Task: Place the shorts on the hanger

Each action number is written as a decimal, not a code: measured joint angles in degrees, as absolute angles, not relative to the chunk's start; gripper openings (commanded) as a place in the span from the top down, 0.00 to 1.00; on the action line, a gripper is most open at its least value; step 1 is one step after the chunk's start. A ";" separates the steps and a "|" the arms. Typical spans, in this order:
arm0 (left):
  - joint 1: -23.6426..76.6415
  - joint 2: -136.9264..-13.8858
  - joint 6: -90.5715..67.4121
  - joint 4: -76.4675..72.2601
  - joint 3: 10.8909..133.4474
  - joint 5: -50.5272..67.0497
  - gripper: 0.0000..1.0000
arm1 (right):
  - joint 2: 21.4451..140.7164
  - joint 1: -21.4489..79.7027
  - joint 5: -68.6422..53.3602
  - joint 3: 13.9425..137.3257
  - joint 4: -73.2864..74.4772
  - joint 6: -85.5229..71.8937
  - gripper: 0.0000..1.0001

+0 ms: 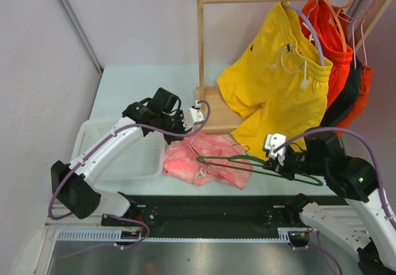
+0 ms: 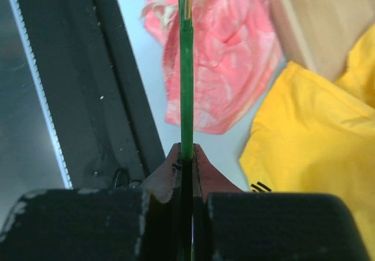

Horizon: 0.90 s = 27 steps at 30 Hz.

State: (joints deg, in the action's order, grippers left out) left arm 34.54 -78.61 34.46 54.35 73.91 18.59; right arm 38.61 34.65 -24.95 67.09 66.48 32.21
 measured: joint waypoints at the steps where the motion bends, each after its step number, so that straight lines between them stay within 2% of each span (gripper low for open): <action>1: 34.22 -78.74 34.44 54.37 74.15 18.76 1.00 | 39.70 34.68 -25.52 67.09 66.89 32.60 1.00; 10: 33.43 -78.83 34.44 54.46 74.48 19.81 1.00 | 43.86 35.79 -22.83 66.74 68.51 33.19 1.00; 27: 32.69 -79.22 34.59 54.57 74.48 20.18 1.00 | 39.64 35.90 -19.59 66.74 71.88 32.69 1.00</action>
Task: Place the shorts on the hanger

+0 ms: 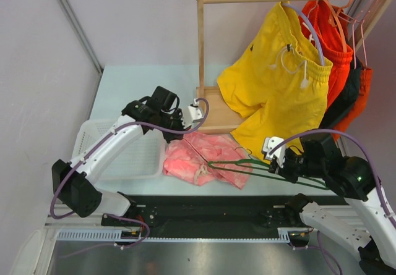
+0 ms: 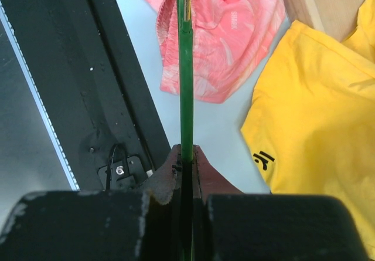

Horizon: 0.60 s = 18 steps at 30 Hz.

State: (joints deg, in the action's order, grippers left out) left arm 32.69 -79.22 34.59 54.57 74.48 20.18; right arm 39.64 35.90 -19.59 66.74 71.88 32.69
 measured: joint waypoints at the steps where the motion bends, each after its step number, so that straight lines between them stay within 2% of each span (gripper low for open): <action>1: 32.69 -79.40 34.59 54.59 74.48 20.21 1.00 | 39.64 35.90 -19.31 66.74 72.16 32.56 1.00; 18: 32.60 -80.01 34.94 55.79 75.64 21.82 1.00 | 42.46 35.94 -14.48 66.74 70.39 30.26 1.00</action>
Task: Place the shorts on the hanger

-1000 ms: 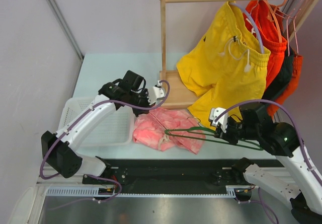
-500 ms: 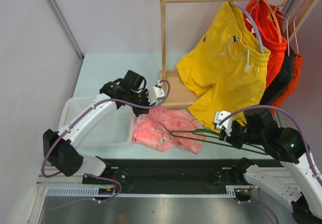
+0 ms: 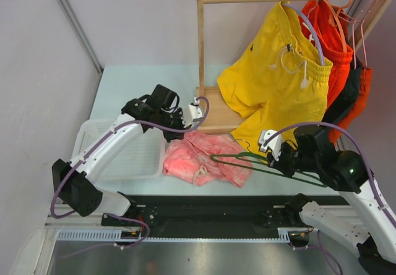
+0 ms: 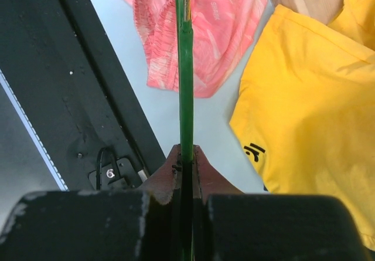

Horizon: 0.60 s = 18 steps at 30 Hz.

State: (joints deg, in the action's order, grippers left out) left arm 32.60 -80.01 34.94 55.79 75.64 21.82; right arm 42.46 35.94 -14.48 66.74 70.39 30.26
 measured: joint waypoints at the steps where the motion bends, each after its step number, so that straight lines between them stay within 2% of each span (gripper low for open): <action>1: 32.60 -80.01 34.92 56.01 76.09 21.91 1.00 | 42.72 35.97 -14.85 66.74 69.97 30.13 1.00; 18: 32.53 -79.70 35.24 58.92 79.68 25.30 1.00 | 48.23 39.94 -17.52 60.03 51.46 22.44 1.00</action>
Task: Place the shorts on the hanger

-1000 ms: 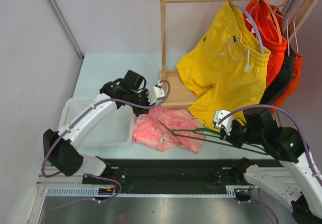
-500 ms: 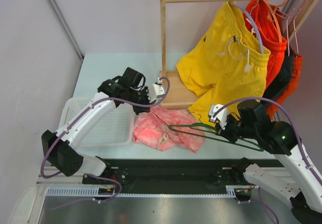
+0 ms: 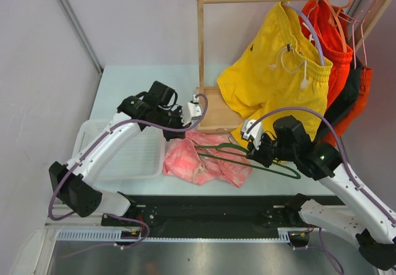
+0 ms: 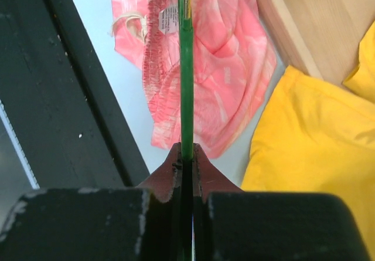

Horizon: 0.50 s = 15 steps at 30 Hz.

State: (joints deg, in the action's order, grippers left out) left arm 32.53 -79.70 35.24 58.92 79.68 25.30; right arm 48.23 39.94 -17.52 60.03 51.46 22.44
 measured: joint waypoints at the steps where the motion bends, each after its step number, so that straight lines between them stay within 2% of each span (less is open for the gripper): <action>1: 32.49 -79.53 36.07 59.48 79.99 26.11 1.00 | 48.51 40.23 -17.56 59.37 49.80 22.22 1.00; 10: 32.49 -78.52 43.00 63.40 83.37 30.50 1.00 | 47.55 40.64 -20.91 53.78 39.46 23.22 1.00; 15: 32.88 -78.65 47.79 66.65 85.73 31.29 1.00 | 44.80 40.51 -18.17 53.28 38.81 25.15 1.00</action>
State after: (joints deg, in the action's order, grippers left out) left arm 32.88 -78.65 47.79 66.65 85.73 31.29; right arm 44.80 40.51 -18.17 53.28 38.81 25.15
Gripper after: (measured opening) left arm 0.009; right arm 0.041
